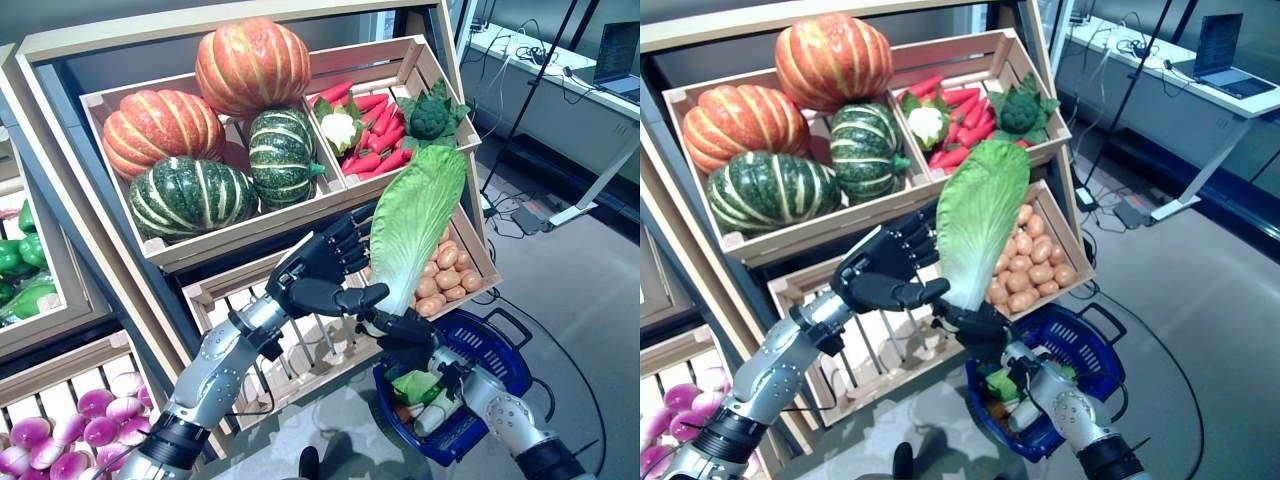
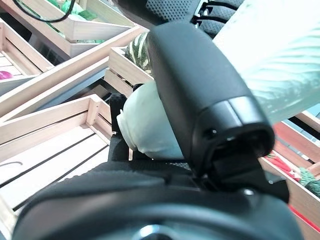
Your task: Put vegetables into the basket
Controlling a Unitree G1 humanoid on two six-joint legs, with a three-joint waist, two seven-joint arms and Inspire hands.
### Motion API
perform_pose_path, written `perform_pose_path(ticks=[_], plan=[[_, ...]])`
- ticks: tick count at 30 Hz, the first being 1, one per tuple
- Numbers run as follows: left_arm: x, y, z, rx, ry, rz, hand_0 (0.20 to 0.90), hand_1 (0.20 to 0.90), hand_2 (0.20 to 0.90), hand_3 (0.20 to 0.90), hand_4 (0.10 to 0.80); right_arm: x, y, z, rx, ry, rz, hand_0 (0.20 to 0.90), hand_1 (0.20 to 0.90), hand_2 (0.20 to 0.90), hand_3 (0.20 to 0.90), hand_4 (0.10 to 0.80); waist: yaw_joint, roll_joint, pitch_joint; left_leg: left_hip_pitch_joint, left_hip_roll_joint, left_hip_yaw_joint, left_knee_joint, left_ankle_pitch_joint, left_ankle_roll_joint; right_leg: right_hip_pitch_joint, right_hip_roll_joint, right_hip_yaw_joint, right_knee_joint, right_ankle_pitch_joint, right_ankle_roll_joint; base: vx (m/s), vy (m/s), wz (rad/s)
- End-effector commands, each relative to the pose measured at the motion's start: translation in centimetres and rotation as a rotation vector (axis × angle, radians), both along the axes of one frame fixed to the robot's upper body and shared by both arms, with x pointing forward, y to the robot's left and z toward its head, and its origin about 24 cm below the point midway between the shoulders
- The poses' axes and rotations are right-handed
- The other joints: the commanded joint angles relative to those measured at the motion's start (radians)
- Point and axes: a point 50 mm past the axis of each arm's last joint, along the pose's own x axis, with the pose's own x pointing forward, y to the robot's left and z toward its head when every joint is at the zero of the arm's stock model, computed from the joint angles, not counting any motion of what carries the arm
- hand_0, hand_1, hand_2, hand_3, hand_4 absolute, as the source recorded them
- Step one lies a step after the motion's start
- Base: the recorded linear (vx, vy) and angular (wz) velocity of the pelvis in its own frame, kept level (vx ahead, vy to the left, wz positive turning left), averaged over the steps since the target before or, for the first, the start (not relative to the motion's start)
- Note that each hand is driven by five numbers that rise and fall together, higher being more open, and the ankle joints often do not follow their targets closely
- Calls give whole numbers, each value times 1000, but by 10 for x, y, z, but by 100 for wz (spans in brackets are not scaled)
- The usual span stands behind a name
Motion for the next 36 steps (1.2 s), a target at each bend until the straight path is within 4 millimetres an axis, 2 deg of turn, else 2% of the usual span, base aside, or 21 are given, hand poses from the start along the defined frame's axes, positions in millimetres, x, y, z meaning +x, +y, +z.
perform_pose_path(ticks=[1,9,14,18,21,25,27,30,36], plan=[[5,0,31,-90,-121,-45,900,900,900,900,800,28,1,85,222,-429,-50,300,300,300,300,400,4,-32,-85,76,8,4,2,-151,-25,-35,-47,25,14,62,0,0,0,0],[7,8,29,-108,-114,-15,900,900,900,900,800,30,-30,106,260,-550,-275,300,300,300,300,400,-10,-30,-84,75,15,10,2,-154,-26,-37,-38,33,11,59,-1,0,0,0],[7,10,28,-124,-114,1,900,900,900,900,800,28,-47,103,314,-541,-426,300,300,300,300,400,-17,-28,-74,64,18,10,2,-150,-28,-46,-30,39,13,56,-5,-11,-26,-1],[3,14,28,-136,-121,8,900,900,900,900,800,26,-63,92,346,-507,-561,300,300,300,300,400,-21,-29,-55,60,23,21,2,-148,-29,-65,-24,49,24,48,-9,-30,-50,-6],[2,15,35,-147,-169,-2,900,900,900,900,800,28,-73,91,379,-516,-653,300,300,300,300,400,-20,-23,-15,26,25,28,7,-133,-26,-123,-14,62,77,29,-19,-162,-44,-11],[7,11,57,-174,-271,-13,900,900,900,900,800,39,-91,96,392,-535,-731,300,300,300,300,400,-23,-14,71,-52,27,17,76,-136,-29,-202,-2,73,148,10,-39,-241,-55,-11],[7,11,67,-193,-317,-13,900,900,900,900,800,41,-100,95,399,-521,-770,300,300,300,300,400,-27,-15,110,-101,21,4,143,-149,-35,-229,5,88,172,2,-52,-167,-74,-4],[5,5,83,-218,-408,-25,900,900,900,900,800,43,-114,92,419,-529,-818,300,300,300,300,400,-31,-7,186,-210,29,-16,270,-166,-44,-314,14,93,291,-31,-76,-190,-57,4],[5,-1,104,-228,-532,-45,900,900,900,900,800,52,-129,92,441,-533,-879,300,300,300,300,400,-22,-6,280,-407,16,-46,478,-212,-44,-495,14,91,510,-91,-100,-166,-39,10]])
